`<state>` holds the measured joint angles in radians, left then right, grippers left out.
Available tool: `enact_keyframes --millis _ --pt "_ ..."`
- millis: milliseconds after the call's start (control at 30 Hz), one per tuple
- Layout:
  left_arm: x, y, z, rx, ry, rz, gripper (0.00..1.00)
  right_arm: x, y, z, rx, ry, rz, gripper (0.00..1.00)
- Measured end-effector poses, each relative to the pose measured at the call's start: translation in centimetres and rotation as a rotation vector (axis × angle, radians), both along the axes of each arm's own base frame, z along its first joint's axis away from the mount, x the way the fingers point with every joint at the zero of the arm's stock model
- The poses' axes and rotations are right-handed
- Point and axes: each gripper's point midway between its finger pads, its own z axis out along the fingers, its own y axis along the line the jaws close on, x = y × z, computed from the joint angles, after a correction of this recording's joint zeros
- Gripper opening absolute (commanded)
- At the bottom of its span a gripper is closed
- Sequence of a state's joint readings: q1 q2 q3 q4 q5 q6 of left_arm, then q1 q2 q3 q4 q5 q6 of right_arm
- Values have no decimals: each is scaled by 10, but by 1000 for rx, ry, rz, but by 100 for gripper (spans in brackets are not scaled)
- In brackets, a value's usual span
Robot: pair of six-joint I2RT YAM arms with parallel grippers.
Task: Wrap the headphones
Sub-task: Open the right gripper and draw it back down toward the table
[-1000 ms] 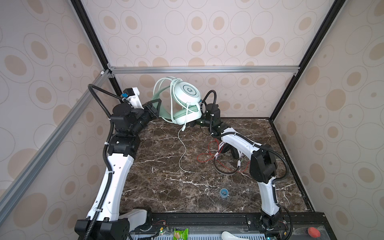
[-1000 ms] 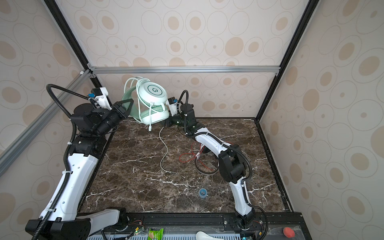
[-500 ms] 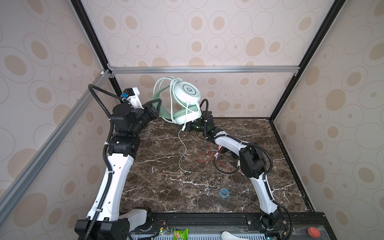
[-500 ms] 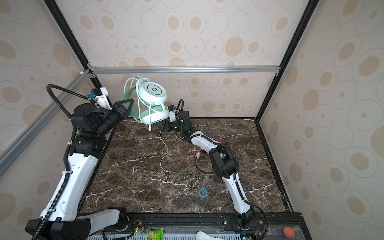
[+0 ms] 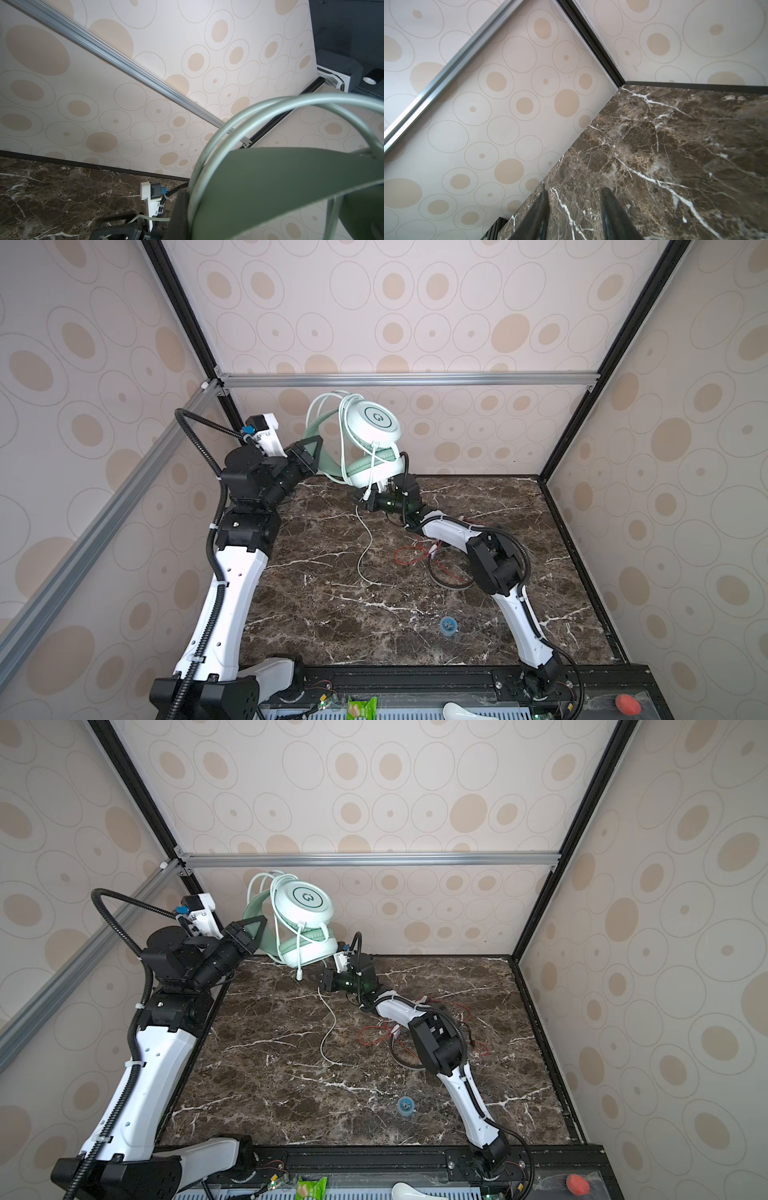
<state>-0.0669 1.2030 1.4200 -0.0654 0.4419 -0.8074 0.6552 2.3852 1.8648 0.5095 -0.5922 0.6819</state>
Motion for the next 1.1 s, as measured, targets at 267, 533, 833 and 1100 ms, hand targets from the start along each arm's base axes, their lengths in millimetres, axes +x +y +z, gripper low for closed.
enact_keyframes --millis 267,533,833,1100 --pt "2 3 0 -2 -1 22 0 -13 1 -32 -40 82 24 0" --pt "11 18 -4 -6 11 105 0 -47 -25 -58 -147 153 29 0" --pt "27 46 -14 2 39 274 0 -126 -65 -34 -345 78 84 0" --pt "48 58 -35 12 80 347 0 -200 -69 -51 -525 23 209 0"
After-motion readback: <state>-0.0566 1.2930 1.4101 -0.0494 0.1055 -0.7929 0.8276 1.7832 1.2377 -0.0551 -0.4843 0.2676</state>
